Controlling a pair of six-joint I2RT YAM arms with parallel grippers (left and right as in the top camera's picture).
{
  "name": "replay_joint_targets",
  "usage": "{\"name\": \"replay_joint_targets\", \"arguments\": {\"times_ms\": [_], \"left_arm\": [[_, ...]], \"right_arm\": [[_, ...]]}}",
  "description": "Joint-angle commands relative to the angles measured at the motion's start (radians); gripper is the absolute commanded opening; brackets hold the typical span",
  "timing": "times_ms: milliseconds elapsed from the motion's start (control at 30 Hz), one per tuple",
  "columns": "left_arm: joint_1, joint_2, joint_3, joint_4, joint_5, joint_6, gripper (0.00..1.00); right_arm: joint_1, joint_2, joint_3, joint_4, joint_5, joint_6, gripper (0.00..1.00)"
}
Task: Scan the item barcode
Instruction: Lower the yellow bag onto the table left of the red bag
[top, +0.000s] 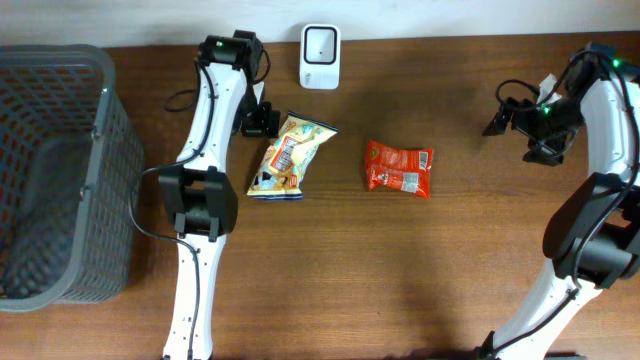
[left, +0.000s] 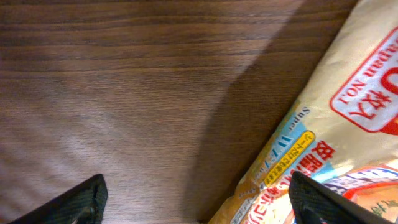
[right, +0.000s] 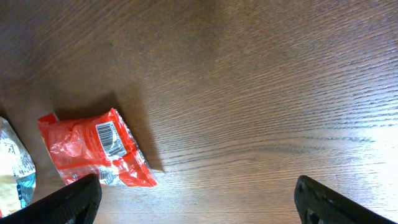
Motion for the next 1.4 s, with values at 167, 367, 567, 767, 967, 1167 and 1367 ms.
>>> {"name": "replay_joint_targets", "arguments": {"times_ms": [167,367,567,767,967,1167,1367], "left_arm": [[-0.02,0.017,-0.156,0.029,0.237,0.099,0.0],[-0.002,-0.032,0.053,-0.014,-0.415,-0.098,0.0],[-0.122,-0.038,0.053,-0.014,-0.974,-0.298,0.25],[-0.367,-0.038,0.053,-0.014,-0.971,-0.257,0.24],[-0.433,-0.038,0.053,0.061,-0.027,-0.012,0.99],[-0.443,-0.032,0.052,0.09,0.3,-0.012,1.0],[-0.394,-0.047,0.052,0.097,0.079,-0.013,0.63]], "right_arm": [[0.005,-0.01,0.008,0.0,0.005,0.005,0.99],[0.005,-0.01,0.008,0.0,0.005,0.005,0.99],[0.005,-0.01,0.008,0.0,0.005,0.005,0.99],[0.005,-0.01,0.008,0.0,0.005,0.005,0.99],[0.005,-0.01,0.008,0.0,0.005,0.005,0.99],[0.005,-0.01,0.008,0.0,0.005,0.005,0.99],[0.005,-0.01,0.008,0.0,0.005,0.005,0.99]]}}
